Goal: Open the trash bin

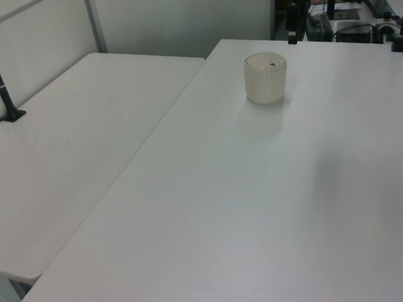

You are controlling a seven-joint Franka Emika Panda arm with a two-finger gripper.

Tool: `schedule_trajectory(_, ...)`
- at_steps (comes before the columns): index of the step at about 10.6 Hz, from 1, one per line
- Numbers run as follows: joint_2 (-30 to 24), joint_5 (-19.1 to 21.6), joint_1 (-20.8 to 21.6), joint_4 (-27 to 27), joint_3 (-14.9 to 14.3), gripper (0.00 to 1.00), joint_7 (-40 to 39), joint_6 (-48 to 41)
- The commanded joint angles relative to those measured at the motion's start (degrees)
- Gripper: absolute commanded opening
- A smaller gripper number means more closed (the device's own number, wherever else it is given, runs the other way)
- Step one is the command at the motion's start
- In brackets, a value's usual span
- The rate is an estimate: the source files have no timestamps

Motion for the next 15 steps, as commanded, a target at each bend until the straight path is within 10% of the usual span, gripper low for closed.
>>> schedule_trajectory(1,0.28,0.69,-0.01,0.20,-0.11,1.00,1.31,0.92)
schedule_trajectory(8,0.46,0.69,-0.10,0.12,-0.11,0.94,0.96,0.92)
schedule_trajectory(13,0.37,0.69,-0.19,-0.15,-0.11,0.03,-4.84,0.84)
schedule_trajectory(15,0.46,0.69,-0.19,-0.24,-0.11,0.00,-4.41,0.92)
